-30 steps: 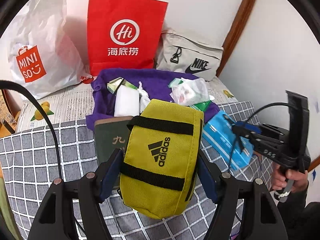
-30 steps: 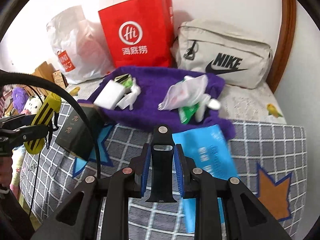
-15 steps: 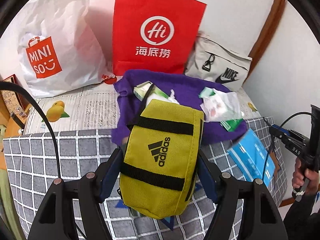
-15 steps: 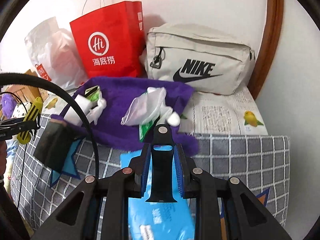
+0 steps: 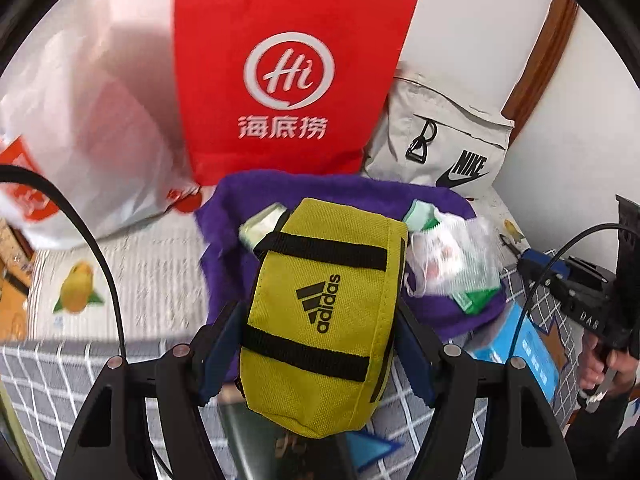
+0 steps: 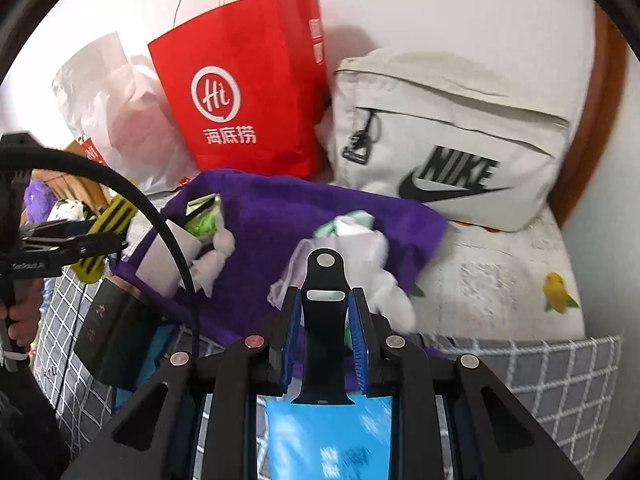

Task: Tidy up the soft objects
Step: 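Carry the watch strap and yellow bag over the purple towel with both tools, then lower the strap and yellow bag onto the towel and open both tools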

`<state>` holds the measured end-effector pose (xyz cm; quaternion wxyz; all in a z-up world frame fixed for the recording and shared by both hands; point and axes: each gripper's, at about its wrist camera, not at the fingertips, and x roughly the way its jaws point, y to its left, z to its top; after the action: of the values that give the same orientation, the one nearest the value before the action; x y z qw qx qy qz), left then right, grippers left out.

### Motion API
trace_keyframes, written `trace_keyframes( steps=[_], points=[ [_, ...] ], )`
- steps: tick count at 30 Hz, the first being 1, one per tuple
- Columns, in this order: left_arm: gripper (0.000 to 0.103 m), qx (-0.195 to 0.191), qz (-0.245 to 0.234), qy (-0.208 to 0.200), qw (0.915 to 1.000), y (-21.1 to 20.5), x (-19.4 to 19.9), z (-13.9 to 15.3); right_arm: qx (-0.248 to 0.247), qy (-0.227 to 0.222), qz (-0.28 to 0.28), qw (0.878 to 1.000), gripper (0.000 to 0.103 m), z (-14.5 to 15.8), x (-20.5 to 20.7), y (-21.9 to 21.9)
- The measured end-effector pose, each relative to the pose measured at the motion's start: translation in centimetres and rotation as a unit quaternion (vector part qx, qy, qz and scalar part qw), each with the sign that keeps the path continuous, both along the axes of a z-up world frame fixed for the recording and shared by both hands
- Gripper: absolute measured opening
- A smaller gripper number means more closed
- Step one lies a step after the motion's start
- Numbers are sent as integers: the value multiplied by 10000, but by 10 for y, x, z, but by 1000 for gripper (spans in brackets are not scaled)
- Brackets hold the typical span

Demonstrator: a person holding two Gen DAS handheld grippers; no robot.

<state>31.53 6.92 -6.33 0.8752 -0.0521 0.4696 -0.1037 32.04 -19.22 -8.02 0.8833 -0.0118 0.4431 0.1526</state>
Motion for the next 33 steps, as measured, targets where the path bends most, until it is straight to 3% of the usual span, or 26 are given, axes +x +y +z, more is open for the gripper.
trace_keyframes(
  steps=[5,14,28,30,33],
  points=[
    [70,56,-145,75,9999,-13,32,-6,18,206,290,9994,24,-14,26,21],
    [70,29,-213,259,9994,-16,60,-24,-407,762,767,9933,25,-55,61,56],
    [71,92,-357,421,9984,-22,79,-37,-546,1096,816,9891,27,-80,75,69],
    [71,135,-401,424,9982,-26,81,-38,-499,1179,879,9879,30,-80,76,68],
    [72,184,-439,451,9978,-30,84,-38,-421,1170,977,9874,42,-80,80,70]
  ],
)
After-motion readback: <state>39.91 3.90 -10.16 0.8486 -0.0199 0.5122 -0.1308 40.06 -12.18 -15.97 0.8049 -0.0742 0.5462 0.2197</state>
